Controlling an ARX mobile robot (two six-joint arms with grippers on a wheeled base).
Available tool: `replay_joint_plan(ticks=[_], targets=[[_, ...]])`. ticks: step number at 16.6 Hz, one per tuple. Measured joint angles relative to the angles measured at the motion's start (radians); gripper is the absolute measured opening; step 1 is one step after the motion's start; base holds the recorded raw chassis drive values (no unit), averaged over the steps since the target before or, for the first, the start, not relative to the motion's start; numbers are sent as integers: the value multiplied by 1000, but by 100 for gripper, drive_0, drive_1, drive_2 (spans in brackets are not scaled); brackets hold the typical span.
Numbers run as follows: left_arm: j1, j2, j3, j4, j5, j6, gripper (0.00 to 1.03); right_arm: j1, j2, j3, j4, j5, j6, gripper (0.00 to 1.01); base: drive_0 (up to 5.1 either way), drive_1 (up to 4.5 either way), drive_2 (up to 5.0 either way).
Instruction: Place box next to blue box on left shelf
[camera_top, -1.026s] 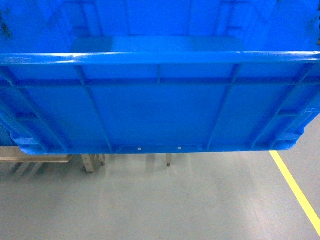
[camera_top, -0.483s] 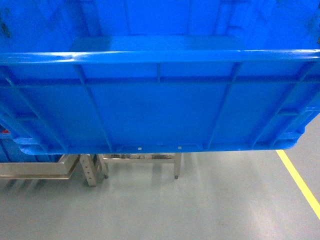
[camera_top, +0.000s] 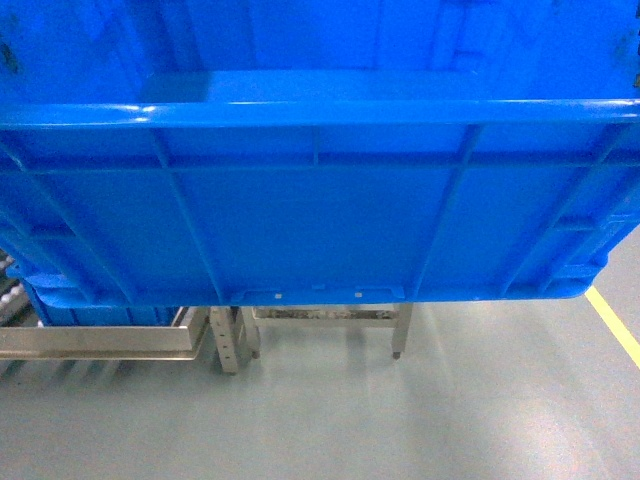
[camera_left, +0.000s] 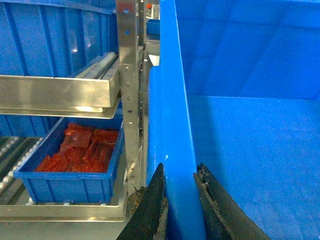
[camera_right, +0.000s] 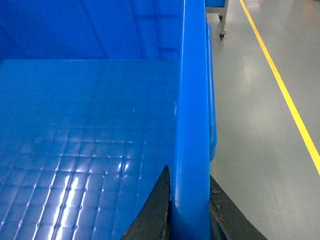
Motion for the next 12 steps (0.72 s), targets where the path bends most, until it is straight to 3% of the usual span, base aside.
replay_joint_plan(ticks=[12], targets=[[0, 0, 0, 2, 0, 0, 10, 0, 0, 0, 2, 0, 0, 10, -497, 175, 295]])
